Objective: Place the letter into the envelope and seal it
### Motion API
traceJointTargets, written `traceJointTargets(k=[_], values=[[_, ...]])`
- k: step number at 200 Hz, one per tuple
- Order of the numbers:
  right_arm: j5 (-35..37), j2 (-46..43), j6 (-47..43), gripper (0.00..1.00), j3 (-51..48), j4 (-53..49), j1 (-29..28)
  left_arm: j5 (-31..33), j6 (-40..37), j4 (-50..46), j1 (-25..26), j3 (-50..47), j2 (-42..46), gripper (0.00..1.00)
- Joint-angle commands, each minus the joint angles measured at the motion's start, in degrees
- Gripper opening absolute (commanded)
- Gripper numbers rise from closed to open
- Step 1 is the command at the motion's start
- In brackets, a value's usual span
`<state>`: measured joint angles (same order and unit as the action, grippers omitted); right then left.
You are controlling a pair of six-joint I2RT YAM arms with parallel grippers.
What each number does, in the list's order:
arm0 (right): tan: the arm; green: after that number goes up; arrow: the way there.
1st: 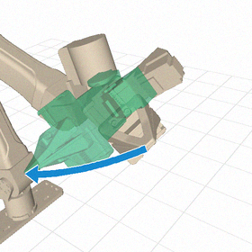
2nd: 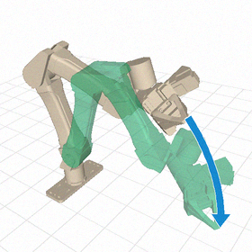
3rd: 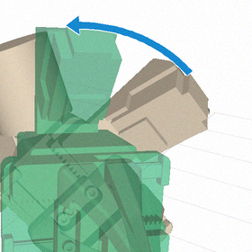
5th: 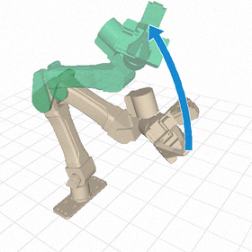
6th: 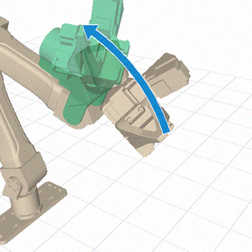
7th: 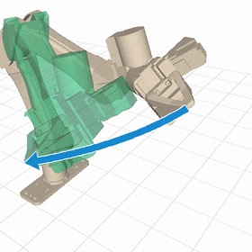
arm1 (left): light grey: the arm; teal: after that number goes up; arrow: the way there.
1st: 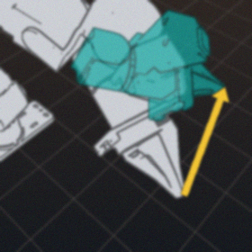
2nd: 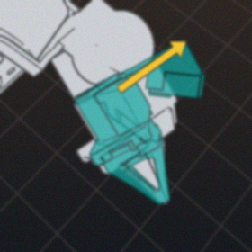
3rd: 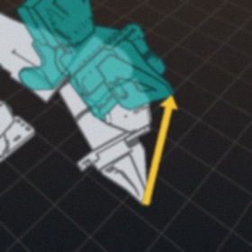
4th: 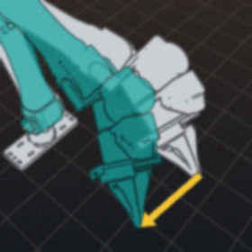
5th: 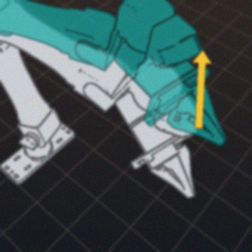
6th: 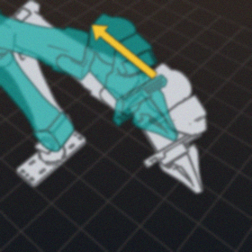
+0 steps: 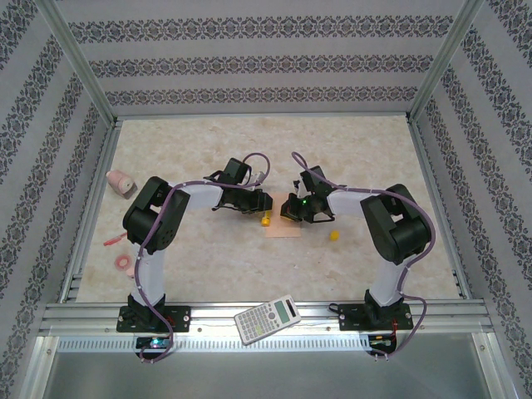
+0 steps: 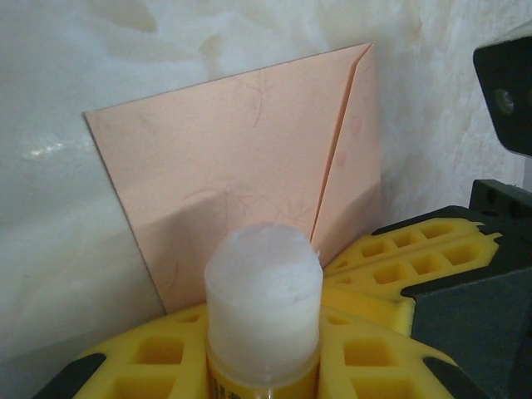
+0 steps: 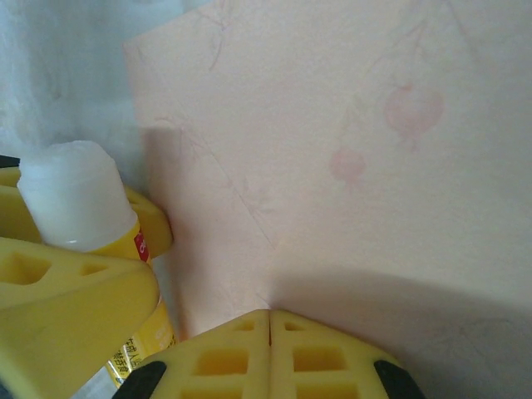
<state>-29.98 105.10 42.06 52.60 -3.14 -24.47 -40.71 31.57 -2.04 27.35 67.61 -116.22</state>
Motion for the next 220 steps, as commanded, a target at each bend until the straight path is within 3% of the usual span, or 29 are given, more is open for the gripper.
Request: traceJointTargets(k=[1,148,220], values=[[1.06,2.23,-0.63,0.02,-0.81,0.64,0.44,0.45,-0.41,1.51,0.16,-0.46,-1.37,0.0],[0.18,-9.3,-1.57,0.02,2.16,-2.78,5.9,-0.42,-0.73,1.8,0.24,2.2,-1.84,0.0],[0.36,-12.33,-2.42,0.02,0.07,-3.58,8.43,-0.46,3.66,5.46,0.42,0.86,2.75,0.0]])
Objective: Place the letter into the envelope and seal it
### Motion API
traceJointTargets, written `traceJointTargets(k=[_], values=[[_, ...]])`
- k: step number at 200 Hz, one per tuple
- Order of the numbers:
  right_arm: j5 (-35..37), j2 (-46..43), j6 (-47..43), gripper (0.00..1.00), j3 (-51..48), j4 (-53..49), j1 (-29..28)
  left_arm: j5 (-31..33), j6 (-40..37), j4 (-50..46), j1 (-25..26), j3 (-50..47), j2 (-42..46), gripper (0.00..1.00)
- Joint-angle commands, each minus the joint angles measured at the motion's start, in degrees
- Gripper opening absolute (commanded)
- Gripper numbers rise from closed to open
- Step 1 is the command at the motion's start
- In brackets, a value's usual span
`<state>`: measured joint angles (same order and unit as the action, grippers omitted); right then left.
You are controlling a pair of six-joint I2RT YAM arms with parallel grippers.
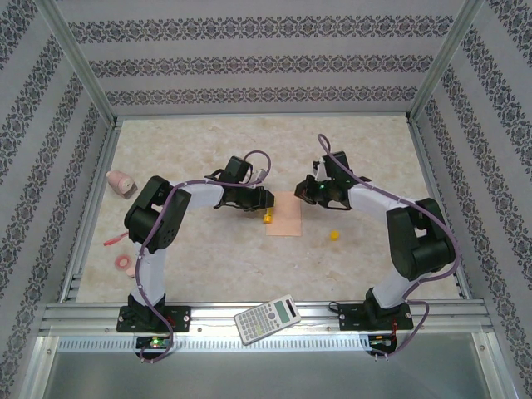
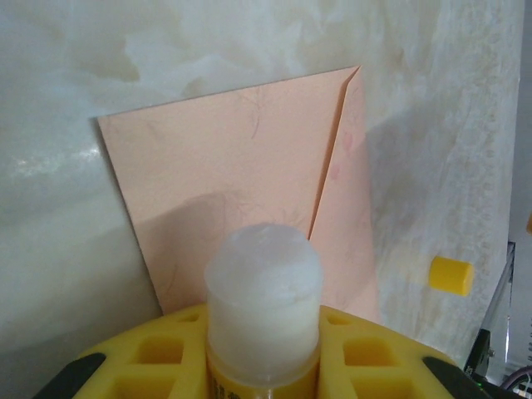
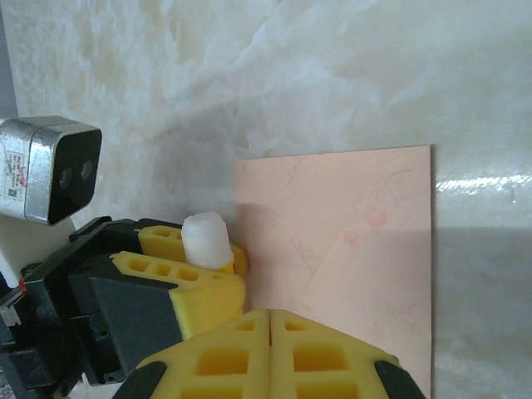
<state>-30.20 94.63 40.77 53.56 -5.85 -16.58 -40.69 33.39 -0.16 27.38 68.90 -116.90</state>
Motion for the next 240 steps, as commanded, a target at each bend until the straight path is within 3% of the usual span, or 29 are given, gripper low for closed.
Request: traceJointTargets(k=[1,74,122,151,168,179,199,240], values=[[0.58,-1.84,-1.09,0.02,-0.9,-0.9,0.56,-0.51,1.81,3.63,0.4,-0.48,3.56,0.0],[-0.83,-5.77,-1.68,0.05,-1.0,-0.9,1.34,-4.05,-3.84,2.1,0.31,-0.7,13.31,0.0],[-2.47,-10.64,-3.45,0.13,-1.44,-0.63,2.45,-8.32,-11.33,1.23,0.22,-0.87,17.7,0.0],[-2.92,-12.94,-4.76,0.29,-1.7,-2.42,3.21,-9.38,-21.66,-2.93,0.14,-0.59,21.03,0.0],[-3.9,-13.93,-5.03,0.57,-2.31,-2.52,3.49,-8.69,-25.49,-5.57,-0.03,-0.16,22.42,0.0],[-5.36,-14.25,-5.34,0.67,-2.72,-2.19,3.39,-8.85,-26.75,-5.43,-0.12,-0.33,23.22,0.0],[-7.97,-15.22,-5.91,0.74,-4.43,0.26,3.0,-8.59,-28.72,-2.32,-0.07,-2.19,25.51,0.0],[-12.45,-19.74,-9.53,0.77,-7.18,1.45,2.68,0.06,-32.77,0.76,-1.43,-5.1,31.08,0.0]])
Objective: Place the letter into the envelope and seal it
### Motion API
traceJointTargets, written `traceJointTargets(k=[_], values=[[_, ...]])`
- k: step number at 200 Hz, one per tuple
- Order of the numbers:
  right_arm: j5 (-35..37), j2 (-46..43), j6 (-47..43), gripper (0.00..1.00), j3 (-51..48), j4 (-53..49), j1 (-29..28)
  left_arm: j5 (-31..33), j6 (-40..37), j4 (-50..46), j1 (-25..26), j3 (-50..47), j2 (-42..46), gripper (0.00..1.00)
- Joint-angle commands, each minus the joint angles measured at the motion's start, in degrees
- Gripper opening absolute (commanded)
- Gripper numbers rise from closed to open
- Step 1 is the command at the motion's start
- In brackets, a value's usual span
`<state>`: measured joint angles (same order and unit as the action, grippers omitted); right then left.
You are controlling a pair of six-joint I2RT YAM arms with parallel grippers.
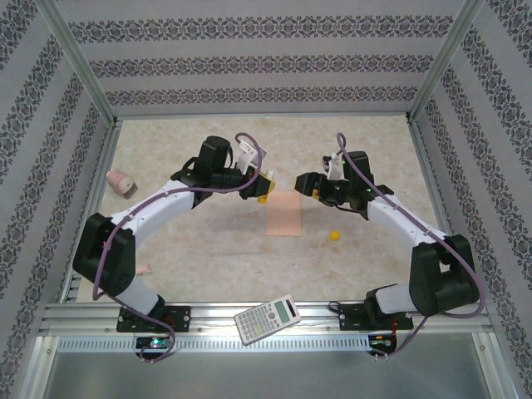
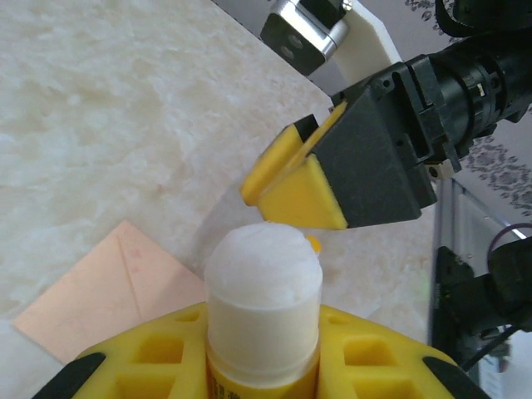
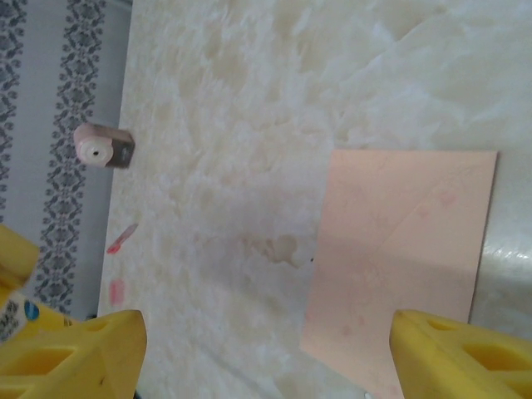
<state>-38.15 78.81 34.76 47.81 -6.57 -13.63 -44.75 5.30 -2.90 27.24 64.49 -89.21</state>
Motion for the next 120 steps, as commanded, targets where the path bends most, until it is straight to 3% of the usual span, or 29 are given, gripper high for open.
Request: traceJointTargets(k=[1,29,44,58,79,120], values=[[-4.53,-4.09,-3.63,0.77,-1.51,2.22,-0.31,4.14,-4.6,3.59,-1.39,-0.68,3.45,0.0],[-3.05,-9.2,-4.89,0.78,-3.48,4.4,-2.97,7.63,4.46,5.61,-3.22,0.74,4.69,0.0],[0.44,-11.43,-5.66,0.79,-3.77,4.41,-6.19,10.48,13.16,5.07,-3.2,1.91,5.09,0.0],[1.59,-12.35,-5.5,0.79,-4.13,5.94,-8.95,10.71,21.43,10.54,-3.22,-1.01,6.39,0.0],[-1.6,-12.02,-4.81,0.78,-4.48,9.48,-10.89,5.83,27.63,20.07,-3.22,-5.16,8.48,0.0],[-11.85,-10.31,-0.13,0.77,-4.31,19.82,-11.25,-6.85,26.16,21.3,-3.2,-4.37,10.13,0.0]])
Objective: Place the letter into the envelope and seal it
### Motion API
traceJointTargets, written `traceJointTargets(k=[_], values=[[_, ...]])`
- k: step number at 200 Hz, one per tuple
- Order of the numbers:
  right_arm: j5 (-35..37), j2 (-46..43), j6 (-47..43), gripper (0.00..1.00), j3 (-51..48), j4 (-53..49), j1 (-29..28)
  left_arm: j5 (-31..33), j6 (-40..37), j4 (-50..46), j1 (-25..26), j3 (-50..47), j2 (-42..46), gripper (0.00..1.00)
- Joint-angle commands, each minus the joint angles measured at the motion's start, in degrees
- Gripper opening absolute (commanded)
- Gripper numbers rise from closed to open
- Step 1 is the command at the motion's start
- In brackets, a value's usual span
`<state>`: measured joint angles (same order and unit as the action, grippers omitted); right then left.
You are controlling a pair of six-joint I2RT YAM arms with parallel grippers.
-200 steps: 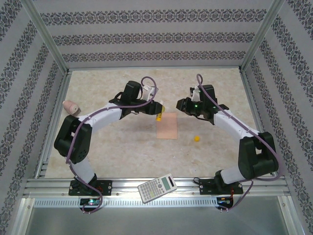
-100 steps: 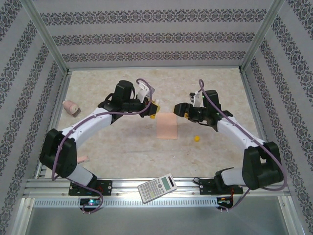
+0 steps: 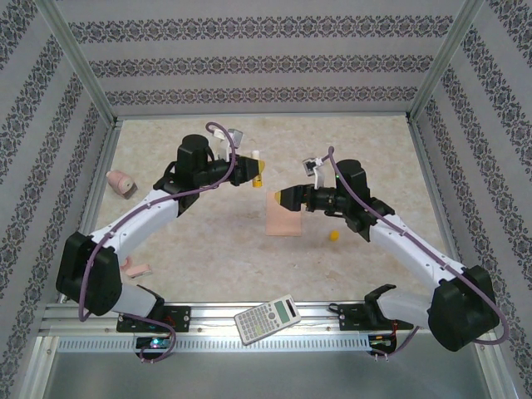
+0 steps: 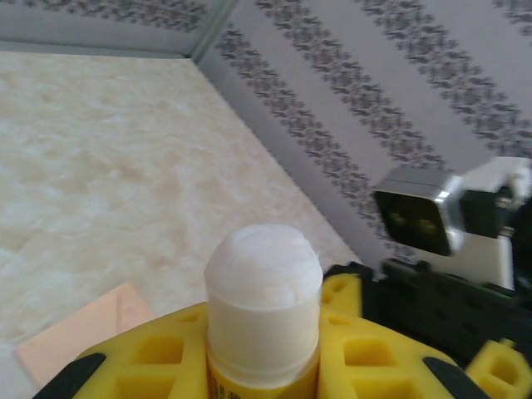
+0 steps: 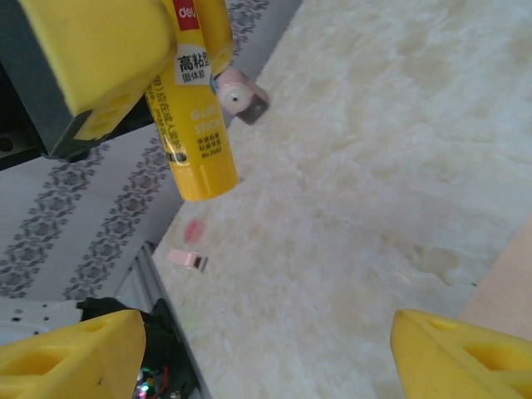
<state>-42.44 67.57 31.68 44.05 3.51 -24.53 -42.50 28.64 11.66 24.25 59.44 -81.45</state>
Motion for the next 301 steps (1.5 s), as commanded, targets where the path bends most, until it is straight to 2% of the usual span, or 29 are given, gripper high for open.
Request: traceJointTargets(k=[1,20,42,62,93,171,207,230,301], values=[[-7.83,1.0,3.22,0.77,-0.55,10.06,-0.34,-9.27,2.86,6.81,-0.19,0.68,2.41,0.0],[-13.66,2.99,8.07,0.75,0.47,17.11,-0.44,-15.52,5.83,12.03,-0.27,0.9,1.73,0.0],[-18.19,4.58,12.03,0.74,2.86,22.1,-1.33,-21.48,13.89,22.94,-0.48,1.08,-0.52,0.0],[-19.47,4.37,10.89,0.74,5.1,20.8,-2.0,-23.79,19.42,30.54,-0.78,1.51,-1.8,0.0],[-20.82,3.75,11.57,0.73,7.12,22.49,-2.35,-25.38,21.54,32.71,-0.96,2.0,-2.36,0.0],[-21.91,6.16,12.16,0.58,9.05,22.38,-4.01,-24.3,24.1,36.48,-2.3,-0.26,-1.45,0.0],[-21.5,7.33,12.35,0.57,9.69,23.2,-4.91,-23.94,28.44,42.23,-2.58,-1.27,-2.3,0.0],[-21.28,7.9,12.88,0.5,10.15,24.02,-5.08,-23.64,30.25,45.03,-2.63,-1.94,-2.7,0.0],[-20.32,8.62,13.36,0.42,10.53,25.65,-5.26,-23.51,30.81,45.56,-2.61,-2.93,-2.72,0.0]])
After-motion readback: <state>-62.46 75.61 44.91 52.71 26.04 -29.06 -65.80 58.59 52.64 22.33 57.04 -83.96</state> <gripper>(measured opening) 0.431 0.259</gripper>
